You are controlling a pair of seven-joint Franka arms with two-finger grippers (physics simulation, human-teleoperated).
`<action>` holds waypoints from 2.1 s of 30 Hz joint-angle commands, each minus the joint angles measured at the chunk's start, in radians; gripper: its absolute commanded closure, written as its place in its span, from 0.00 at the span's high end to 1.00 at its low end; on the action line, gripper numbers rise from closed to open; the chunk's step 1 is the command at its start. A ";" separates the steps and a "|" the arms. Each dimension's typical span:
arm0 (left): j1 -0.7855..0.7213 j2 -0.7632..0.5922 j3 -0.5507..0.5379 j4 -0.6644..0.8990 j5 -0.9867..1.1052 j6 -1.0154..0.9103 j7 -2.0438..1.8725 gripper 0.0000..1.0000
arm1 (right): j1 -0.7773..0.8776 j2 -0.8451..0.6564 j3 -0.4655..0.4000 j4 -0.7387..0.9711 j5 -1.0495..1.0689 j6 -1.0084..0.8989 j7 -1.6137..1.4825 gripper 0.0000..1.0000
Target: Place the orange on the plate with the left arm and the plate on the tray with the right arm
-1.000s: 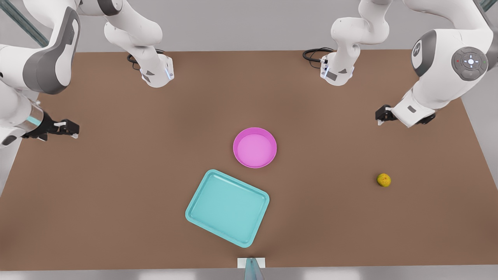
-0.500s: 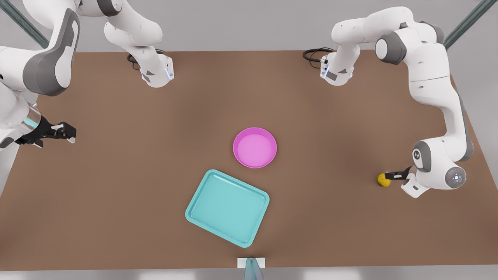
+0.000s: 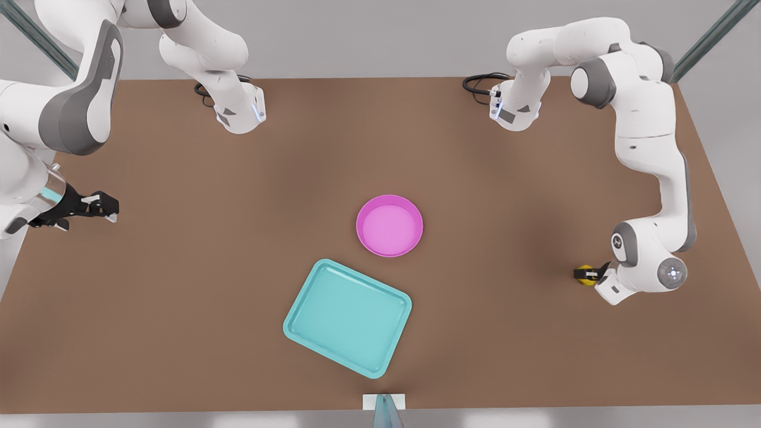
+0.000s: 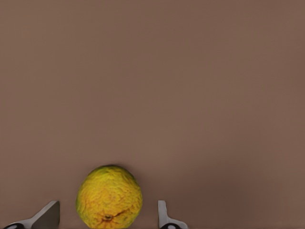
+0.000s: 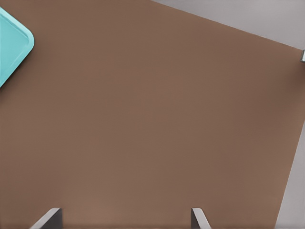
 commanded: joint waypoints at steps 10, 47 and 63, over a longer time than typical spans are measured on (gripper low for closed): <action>0.003 0.056 0.001 0.000 0.002 0.049 0.077 1.00 | 0.001 0.008 0.000 0.002 0.001 0.001 -0.025 1.00; -0.564 -0.363 0.225 0.565 -0.164 -0.887 -0.600 1.00 | -0.002 0.030 -0.002 -0.048 0.001 -0.005 -0.022 1.00; -0.262 -0.650 -0.112 0.284 0.057 -0.845 -0.332 1.00 | 0.075 0.117 -0.042 -0.686 0.384 0.598 -0.068 1.00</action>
